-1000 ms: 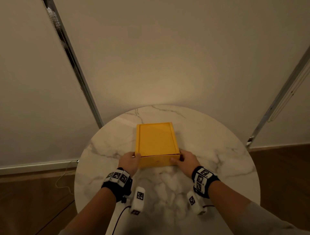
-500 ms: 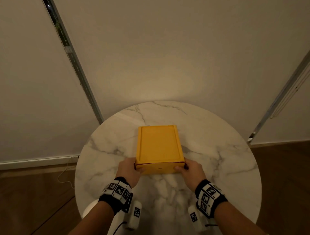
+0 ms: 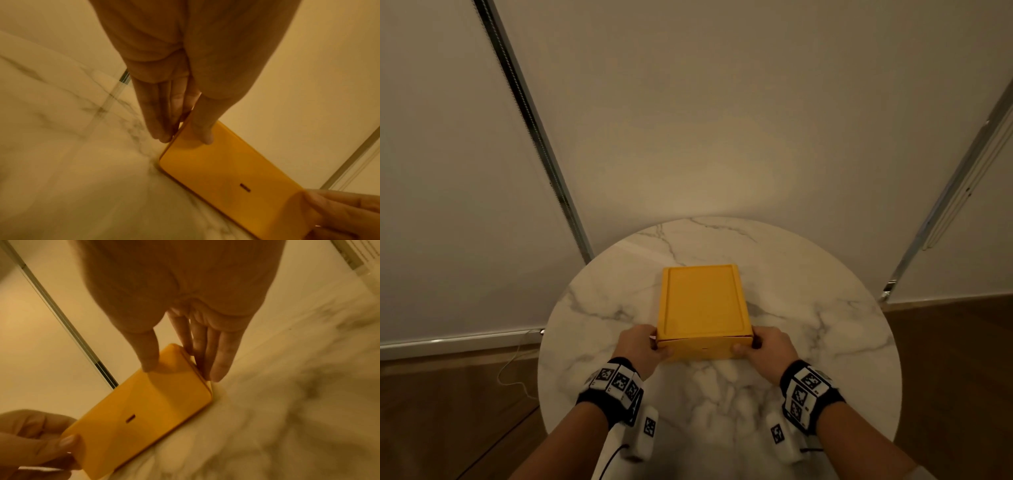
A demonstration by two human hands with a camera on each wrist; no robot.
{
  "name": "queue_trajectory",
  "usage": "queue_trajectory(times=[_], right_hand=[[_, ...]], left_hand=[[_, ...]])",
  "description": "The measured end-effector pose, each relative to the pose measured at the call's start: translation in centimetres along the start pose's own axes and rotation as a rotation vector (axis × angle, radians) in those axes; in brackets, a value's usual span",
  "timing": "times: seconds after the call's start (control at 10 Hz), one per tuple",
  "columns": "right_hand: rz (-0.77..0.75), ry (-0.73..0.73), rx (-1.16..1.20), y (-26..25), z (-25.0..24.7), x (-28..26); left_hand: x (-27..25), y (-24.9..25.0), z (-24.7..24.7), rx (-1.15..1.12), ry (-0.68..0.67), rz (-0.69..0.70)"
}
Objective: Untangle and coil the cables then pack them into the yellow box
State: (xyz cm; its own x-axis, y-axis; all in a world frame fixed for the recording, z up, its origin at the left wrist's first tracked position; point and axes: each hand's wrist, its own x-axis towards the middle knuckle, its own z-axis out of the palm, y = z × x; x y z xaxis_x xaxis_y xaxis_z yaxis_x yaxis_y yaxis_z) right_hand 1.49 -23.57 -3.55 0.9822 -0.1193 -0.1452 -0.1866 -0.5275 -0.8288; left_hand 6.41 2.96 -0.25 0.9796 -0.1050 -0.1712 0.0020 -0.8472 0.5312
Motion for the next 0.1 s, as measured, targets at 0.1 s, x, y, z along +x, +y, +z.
queue_trajectory(times=[0.1], right_hand=[[-0.020,0.100,0.057,-1.42,-1.33,-0.16]], left_hand=[[-0.16,0.30,-0.97,0.011,0.031,0.027]])
